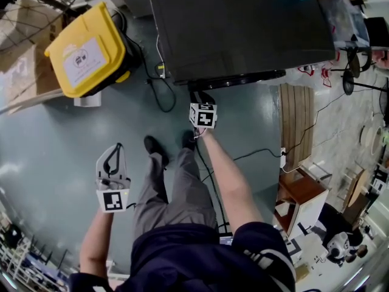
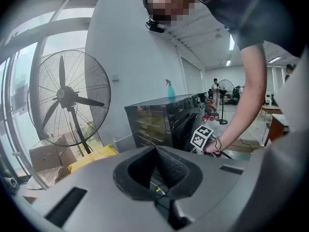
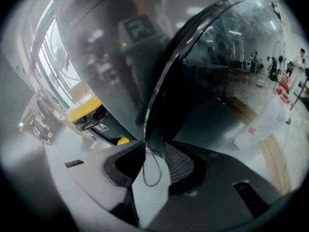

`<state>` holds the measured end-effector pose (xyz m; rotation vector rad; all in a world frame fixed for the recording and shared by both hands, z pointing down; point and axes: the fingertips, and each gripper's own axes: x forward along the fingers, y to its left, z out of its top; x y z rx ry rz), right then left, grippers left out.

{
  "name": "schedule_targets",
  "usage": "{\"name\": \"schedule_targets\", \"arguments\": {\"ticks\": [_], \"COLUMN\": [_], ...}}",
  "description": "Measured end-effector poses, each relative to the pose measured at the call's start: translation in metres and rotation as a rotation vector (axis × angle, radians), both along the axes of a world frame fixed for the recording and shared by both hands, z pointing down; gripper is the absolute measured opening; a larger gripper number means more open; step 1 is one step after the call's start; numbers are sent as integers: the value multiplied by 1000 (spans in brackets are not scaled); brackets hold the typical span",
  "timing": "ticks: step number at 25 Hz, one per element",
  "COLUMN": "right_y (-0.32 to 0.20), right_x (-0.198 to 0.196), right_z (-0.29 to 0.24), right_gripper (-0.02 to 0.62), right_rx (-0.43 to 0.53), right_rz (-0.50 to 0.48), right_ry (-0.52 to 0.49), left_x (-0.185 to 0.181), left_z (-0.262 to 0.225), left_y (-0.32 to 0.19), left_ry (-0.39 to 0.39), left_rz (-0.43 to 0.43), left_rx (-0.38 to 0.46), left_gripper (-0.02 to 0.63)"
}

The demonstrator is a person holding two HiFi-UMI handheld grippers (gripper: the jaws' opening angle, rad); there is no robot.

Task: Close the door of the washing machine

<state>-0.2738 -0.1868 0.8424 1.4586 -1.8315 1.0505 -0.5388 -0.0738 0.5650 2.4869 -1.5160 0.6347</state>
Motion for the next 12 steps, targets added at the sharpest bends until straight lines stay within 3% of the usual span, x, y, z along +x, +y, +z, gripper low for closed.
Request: {"name": "schedule_targets", "arguments": {"ticks": [9, 12], "right_y": [7, 8], "right_x": [-6, -4], "right_z": [-11, -25], "right_gripper": [137, 79], "right_rx": [148, 244], "right_rz": [-166, -189], "right_ry": [79, 108], "left_x": [5, 9], "left_z": [-3, -7], "left_y": [-3, -8], "left_ry": [-8, -2], "left_rz": [3, 4], "left_rx": [10, 22], "left_gripper": [25, 25]}}
